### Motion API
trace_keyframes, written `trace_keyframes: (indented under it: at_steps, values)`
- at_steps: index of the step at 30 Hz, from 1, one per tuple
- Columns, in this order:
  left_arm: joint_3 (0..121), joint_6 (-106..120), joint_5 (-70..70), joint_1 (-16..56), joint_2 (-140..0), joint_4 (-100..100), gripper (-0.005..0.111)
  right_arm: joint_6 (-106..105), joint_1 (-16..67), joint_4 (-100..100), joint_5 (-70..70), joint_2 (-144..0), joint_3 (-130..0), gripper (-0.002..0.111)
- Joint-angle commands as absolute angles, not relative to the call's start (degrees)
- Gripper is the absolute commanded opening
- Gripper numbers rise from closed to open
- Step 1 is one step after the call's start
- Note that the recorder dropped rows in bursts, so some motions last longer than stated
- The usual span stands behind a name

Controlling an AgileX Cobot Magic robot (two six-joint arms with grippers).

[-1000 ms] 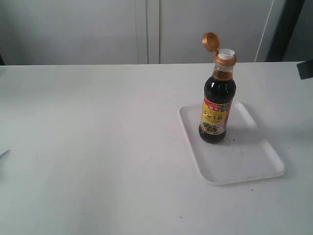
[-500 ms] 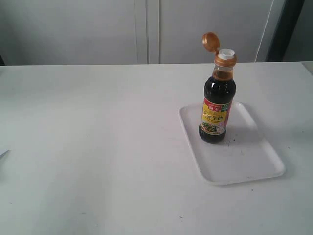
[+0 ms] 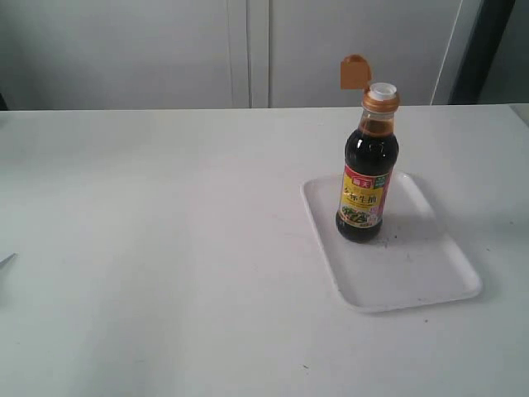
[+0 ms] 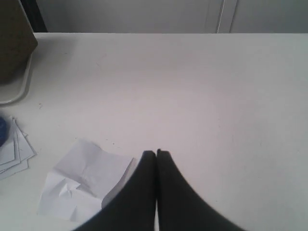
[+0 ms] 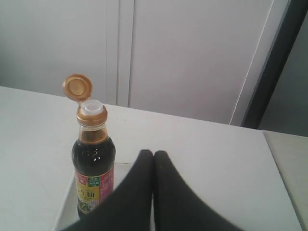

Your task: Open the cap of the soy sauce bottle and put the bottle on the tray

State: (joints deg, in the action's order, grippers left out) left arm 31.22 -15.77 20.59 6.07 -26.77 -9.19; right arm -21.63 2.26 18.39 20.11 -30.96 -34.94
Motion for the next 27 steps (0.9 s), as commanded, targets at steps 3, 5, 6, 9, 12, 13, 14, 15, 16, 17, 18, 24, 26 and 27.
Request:
trace_keyframes:
  at_steps: [3,5,6,9,12,13,14,15,16,17,18,24,26,27]
  values:
    - [30.47,-16.51,25.77,5.82,-20.14,-8.56,0.0,-22.05,2.32,18.77,18.52,-23.38,-29.78,0.0]
    - [29.45,-16.51,24.62,5.82,-18.18,-8.56,0.0,-22.05,2.32,19.49,17.55,-21.16,-28.18,0.0]
    - [28.74,-16.51,23.67,5.82,-17.43,-8.56,0.0,-22.05,2.32,19.49,17.16,-20.17,-27.56,0.0]
    - [25.8,-16.73,19.46,5.82,-15.31,-6.85,0.0,-22.05,2.32,19.49,16.7,-18.28,-26.35,0.0]
    - [23.2,-16.73,16.45,5.82,-14.51,-6.88,0.0,-22.05,2.32,19.49,16.72,-17.63,-26.09,0.0]
    - [22.78,-16.73,16.07,5.82,-14.51,-6.88,0.0,-22.05,2.32,19.49,16.72,-17.63,-26.09,0.0]
    - [22.65,-16.73,15.96,5.82,-14.51,-6.88,0.0,-22.05,2.32,19.49,16.6,-17.63,-26.09,0.0]
    - [22.66,-16.76,16.35,5.82,-14.51,-6.88,0.0,-22.05,2.32,19.49,16.6,-17.63,-26.09,0.0]
    - [22.66,-16.97,16.36,5.82,-14.51,-6.88,0.0,-22.05,2.32,19.49,16.6,-17.63,-26.09,0.0]
    - [22.66,-16.38,15.96,5.82,-14.51,-7.3,0.0,-22.05,2.32,19.49,16.6,-17.63,-26.09,0.0]
    - [22.66,-16.39,15.82,5.82,-14.51,-7.82,0.0,-22.05,2.32,19.49,16.6,-17.63,-26.09,0.0]
    - [22.66,-16.36,16.07,5.82,-14.51,-7.9,0.0,-22.05,2.32,19.49,16.6,-17.63,-26.09,0.0]
    - [22.66,-16.36,16.07,5.82,-14.51,-7.9,0.0,-22.05,2.32,19.49,16.6,-17.63,-26.09,0.0]
    - [22.66,-16.36,16.07,5.82,-14.51,-7.9,0.0,-22.05,2.32,19.49,16.6,-17.63,-26.09,0.0]
